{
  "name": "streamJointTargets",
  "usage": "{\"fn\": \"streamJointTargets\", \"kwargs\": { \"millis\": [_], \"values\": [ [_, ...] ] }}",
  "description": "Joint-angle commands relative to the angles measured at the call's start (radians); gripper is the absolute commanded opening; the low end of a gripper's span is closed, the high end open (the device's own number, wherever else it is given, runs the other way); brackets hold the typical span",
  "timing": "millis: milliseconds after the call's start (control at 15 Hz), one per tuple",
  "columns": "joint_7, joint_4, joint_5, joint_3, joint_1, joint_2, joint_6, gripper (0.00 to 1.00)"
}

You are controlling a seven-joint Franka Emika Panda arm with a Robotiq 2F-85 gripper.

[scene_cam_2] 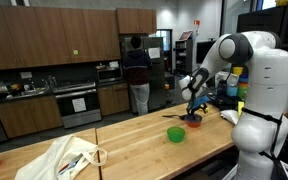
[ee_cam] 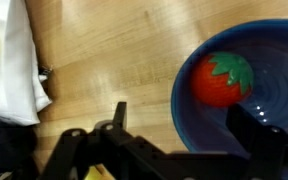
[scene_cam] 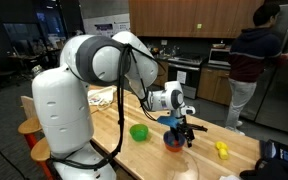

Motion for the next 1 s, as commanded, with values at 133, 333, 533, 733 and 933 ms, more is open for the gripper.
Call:
{"fn": "streamJointTargets", "kwargs": {
  "millis": [133, 333, 533, 733, 933],
  "values": [
    [-0.015, 0.005, 0.018, 0.002, -0.001, -0.008, -0.005, 1.00],
    [-0.034, -0.021, 0.032, 0.009, 0.004, -0.053, -0.006, 1.00],
    [-0.039, -0.047, 0.033, 0.019, 0.007, -0.092, 0.002, 1.00],
    [-0.042, -0.072, 0.027, 0.029, 0.006, -0.116, 0.013, 1.00],
    [-0.054, -0.082, 0.031, 0.034, 0.000, -0.114, 0.021, 1.00]
  ]
}}
